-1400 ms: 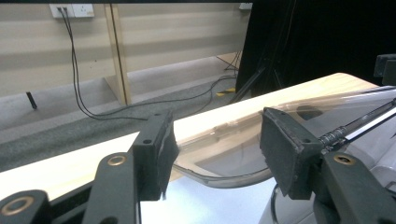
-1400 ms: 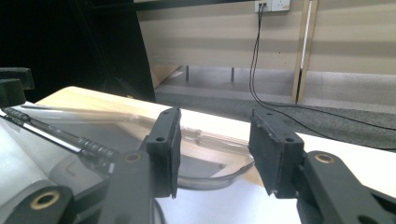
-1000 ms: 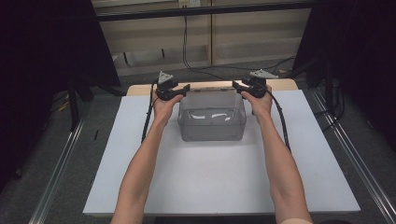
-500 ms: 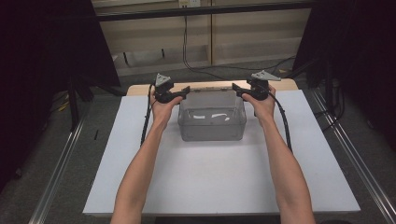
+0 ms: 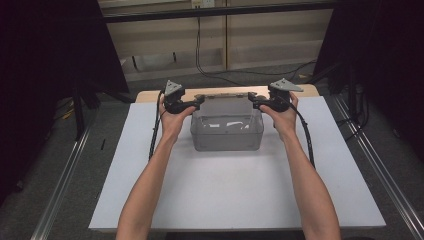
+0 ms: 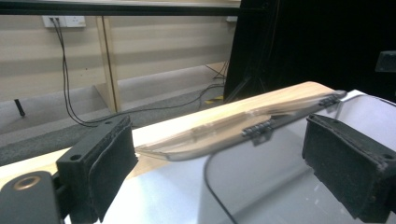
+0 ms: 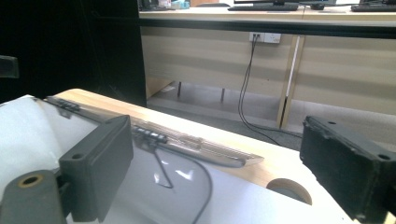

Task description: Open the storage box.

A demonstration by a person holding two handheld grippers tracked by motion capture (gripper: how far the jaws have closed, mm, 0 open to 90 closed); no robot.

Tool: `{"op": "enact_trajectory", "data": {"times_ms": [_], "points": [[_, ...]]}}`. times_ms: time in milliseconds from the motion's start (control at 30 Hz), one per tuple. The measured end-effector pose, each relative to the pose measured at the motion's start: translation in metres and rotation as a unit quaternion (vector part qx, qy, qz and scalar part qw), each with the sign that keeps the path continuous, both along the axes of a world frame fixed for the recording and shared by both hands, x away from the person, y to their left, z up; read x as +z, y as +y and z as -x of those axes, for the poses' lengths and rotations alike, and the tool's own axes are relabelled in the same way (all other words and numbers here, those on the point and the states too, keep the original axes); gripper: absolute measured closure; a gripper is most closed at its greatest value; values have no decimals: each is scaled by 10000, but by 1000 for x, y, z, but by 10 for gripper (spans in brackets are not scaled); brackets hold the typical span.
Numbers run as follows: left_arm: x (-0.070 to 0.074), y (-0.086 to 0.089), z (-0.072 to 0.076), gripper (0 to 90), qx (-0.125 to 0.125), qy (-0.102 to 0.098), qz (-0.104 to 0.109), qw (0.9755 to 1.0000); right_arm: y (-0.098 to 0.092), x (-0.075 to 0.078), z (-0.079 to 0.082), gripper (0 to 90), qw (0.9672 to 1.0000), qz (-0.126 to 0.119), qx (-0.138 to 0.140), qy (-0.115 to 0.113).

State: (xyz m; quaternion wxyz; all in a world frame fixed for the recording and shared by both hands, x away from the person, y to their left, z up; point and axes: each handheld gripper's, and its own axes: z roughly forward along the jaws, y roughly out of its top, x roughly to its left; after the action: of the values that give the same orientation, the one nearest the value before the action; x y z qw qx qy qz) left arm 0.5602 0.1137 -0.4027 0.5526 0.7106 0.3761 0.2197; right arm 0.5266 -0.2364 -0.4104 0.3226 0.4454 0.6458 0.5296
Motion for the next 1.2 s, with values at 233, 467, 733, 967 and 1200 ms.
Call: {"op": "enact_trajectory", "data": {"times_ms": [233,467,733,967,1200], "points": [[6,1,9,59,-48,77,81,9999,0,4,10,43,9999,-123,87,-34],[7,9,20,37,-112,-9,38,9999,-4,6,21,31,9998,-114,111,-121],[4,22,34,33,-61,-138,-66,9999,-8,10,36,30,9998,-12,67,-211],[7,33,48,36,-8,-216,0,9998,-11,10,52,28,9994,81,72,-316],[9,40,68,43,-46,-410,-135,9991,-16,5,69,28,9994,216,24,-283]]}}
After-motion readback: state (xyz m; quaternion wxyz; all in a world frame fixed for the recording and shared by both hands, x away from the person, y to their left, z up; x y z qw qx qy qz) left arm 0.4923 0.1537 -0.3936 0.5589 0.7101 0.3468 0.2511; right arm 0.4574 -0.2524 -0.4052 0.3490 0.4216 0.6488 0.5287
